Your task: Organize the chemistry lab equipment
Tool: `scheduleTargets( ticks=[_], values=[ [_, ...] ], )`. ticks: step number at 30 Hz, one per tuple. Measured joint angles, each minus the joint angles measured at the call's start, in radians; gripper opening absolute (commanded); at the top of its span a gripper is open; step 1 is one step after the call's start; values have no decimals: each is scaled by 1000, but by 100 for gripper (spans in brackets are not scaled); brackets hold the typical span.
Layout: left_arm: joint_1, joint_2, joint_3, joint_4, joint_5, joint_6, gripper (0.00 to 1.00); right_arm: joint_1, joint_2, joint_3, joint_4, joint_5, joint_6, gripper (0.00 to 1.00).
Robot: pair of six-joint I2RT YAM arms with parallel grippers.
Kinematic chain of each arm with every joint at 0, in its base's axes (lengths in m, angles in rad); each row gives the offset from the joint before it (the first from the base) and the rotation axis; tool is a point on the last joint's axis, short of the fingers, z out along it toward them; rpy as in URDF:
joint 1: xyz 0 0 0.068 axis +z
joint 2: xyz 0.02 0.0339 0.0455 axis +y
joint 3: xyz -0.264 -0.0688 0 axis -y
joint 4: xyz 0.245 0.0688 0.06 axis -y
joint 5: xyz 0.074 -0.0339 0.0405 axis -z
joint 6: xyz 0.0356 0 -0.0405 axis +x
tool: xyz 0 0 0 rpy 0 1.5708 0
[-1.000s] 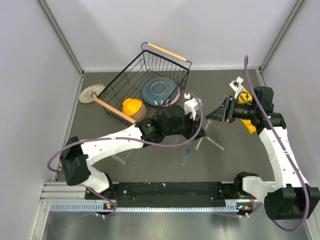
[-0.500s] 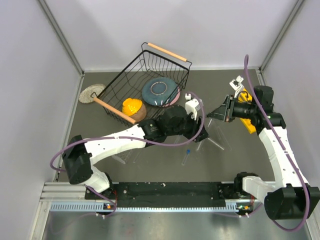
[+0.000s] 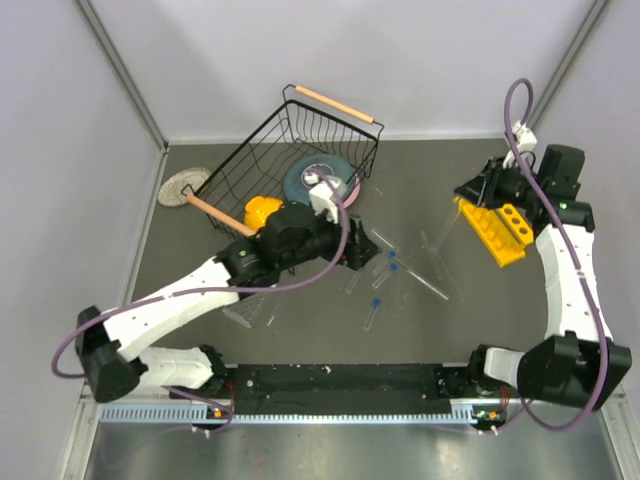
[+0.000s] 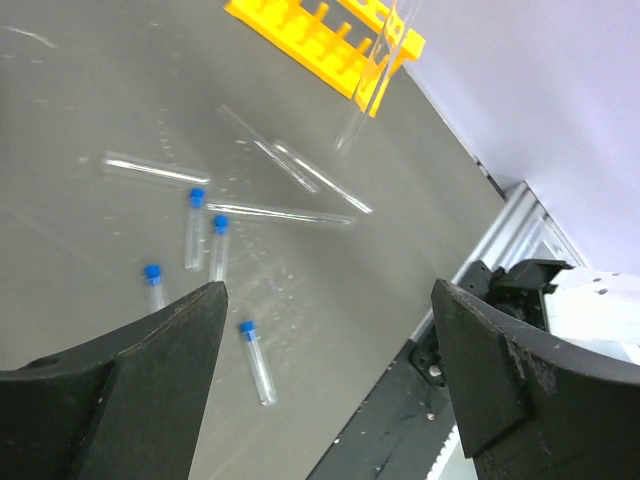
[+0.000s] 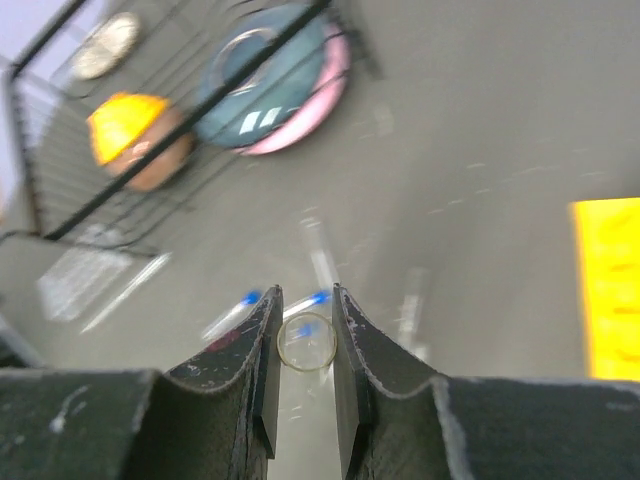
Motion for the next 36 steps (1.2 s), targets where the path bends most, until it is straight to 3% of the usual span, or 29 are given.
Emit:
scheduleTargets(
  ticks=[6, 16, 24, 36],
  values=[
    [44, -181, -137, -96, -48, 29, 89, -63, 167, 92, 108, 187, -146, 9],
    [45, -293, -290, -227, -111, 24, 89, -75, 457, 319, 237, 350, -222, 10],
    [45, -315, -292, -245, -141, 8, 89, -95, 528, 475, 282, 389, -245, 10],
    [45, -315, -315, -255, -144, -5, 88, -104, 587, 485, 291, 392, -248, 10]
  ],
)
